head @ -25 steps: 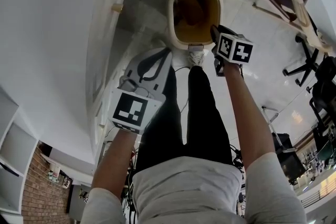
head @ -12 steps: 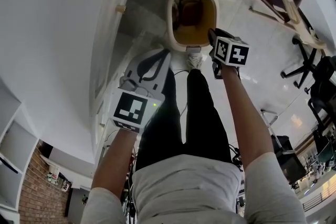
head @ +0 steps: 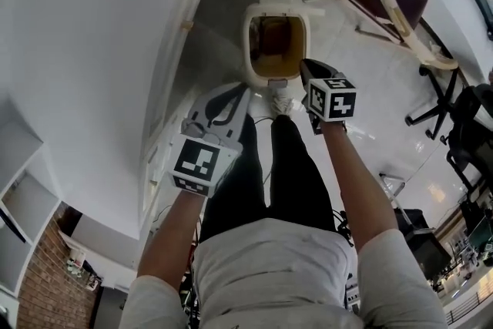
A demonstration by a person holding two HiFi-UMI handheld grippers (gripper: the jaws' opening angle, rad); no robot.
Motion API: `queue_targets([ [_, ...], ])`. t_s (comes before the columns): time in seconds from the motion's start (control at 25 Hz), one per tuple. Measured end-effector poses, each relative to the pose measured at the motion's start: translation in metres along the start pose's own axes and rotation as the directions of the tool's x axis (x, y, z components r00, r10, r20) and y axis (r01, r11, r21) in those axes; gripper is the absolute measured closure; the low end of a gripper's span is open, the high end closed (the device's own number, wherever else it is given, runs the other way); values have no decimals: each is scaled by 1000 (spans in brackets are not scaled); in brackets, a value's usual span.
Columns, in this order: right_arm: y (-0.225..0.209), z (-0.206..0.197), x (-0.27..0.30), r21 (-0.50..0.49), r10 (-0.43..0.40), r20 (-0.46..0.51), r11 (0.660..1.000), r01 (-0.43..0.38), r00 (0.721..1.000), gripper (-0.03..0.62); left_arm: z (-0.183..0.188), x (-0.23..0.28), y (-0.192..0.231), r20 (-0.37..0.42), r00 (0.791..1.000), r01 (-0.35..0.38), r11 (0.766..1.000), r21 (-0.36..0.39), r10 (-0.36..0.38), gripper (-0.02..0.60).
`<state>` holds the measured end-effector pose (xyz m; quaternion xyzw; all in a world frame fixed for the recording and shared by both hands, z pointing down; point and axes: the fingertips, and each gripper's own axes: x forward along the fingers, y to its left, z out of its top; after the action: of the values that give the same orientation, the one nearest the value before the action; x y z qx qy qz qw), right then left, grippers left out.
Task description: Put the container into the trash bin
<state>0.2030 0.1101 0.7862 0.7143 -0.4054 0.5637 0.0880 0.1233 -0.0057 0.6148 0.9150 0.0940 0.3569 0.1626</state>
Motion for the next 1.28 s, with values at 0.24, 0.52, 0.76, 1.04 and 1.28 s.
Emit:
queue_targets([
  [0.24,36,8,-57,-81,69,-15,994,-70,998,563,20,-25,-24,11,1000,-9,1000,-14,9,563],
  [0.52,73,20,-133,-156,109,22,982,-104,994,565,46,-59,-46,16,1000,-20,1000,-3,20,563],
  [0.76,98,38,-200,-193,140,91,974,-121,986,565,75,-94,-64,60,998,-39,999,28,37,563],
  [1.04,113,50,-256,-227,150,164,968,-111,975,565,97,-131,-87,93,995,-48,996,72,41,563],
  [1.28,121,56,-276,-261,163,178,959,-114,970,566,98,-142,-96,89,995,-50,995,86,42,563],
])
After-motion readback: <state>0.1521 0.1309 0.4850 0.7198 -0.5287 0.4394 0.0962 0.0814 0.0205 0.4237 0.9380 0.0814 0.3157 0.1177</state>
